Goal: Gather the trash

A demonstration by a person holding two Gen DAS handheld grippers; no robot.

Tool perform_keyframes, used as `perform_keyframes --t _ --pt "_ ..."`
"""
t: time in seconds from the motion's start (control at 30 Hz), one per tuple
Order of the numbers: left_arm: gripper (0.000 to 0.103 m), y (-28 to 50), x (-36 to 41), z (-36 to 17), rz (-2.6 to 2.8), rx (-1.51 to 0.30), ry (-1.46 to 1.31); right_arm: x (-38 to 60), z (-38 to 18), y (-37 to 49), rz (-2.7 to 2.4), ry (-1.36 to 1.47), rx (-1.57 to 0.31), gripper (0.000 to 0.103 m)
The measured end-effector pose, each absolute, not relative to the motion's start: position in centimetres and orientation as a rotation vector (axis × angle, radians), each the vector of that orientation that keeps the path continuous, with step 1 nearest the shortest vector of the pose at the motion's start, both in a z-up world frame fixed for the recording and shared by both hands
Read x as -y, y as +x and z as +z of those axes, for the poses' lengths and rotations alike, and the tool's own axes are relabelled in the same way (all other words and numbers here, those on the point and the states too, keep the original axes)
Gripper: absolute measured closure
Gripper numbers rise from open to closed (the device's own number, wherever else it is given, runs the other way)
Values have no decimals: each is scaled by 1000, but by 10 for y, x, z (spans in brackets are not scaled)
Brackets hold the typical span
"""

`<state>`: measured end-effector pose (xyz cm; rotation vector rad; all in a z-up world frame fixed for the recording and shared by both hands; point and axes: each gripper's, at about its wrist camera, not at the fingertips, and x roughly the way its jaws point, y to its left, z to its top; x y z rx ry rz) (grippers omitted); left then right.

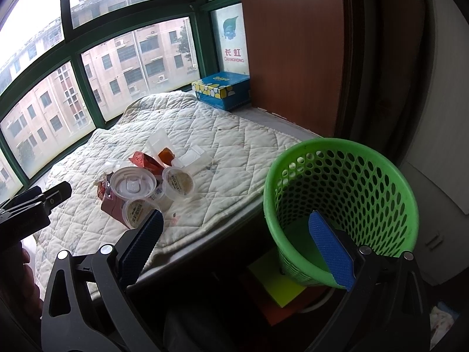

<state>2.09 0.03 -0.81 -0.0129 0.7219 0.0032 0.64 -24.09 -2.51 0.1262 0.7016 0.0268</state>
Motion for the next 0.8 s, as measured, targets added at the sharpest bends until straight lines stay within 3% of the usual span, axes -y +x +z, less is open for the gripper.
perform_keyframes --t 0.8 --pt "6 43 -27 -8 52 -744 -44 234 -30 30 59 108 -720 5"
